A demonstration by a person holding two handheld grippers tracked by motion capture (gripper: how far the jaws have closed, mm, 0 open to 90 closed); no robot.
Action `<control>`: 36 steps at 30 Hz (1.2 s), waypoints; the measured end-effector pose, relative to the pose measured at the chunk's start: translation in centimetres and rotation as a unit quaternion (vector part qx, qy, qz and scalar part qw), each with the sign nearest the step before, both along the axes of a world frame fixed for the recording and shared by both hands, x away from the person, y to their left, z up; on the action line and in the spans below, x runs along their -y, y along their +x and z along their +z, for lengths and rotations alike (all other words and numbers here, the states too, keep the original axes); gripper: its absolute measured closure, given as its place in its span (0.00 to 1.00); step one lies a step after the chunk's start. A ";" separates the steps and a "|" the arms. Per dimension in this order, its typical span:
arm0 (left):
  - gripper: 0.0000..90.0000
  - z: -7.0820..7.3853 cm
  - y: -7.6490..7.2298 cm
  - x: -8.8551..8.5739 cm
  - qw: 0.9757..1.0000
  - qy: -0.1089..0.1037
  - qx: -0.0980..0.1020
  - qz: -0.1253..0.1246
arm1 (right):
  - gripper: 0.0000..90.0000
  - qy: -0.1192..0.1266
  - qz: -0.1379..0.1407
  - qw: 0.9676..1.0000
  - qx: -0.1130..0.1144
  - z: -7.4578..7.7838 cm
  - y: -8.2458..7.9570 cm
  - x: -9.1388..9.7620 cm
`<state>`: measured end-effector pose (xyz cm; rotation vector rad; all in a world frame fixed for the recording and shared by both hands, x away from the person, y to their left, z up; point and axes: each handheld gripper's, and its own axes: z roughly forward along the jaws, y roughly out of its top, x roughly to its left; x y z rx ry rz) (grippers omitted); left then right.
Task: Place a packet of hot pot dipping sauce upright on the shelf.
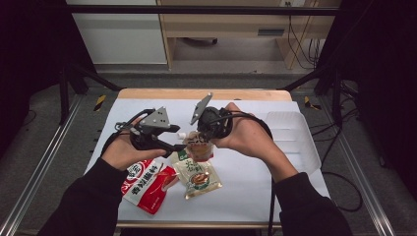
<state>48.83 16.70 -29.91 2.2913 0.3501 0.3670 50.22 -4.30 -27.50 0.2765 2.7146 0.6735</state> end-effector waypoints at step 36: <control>0.10 -8.5 -1.8 -4.1 0.995 0.039 -0.035 0.080 | 0.97 0.021 -0.035 0.998 0.057 2.2 2.1 10.4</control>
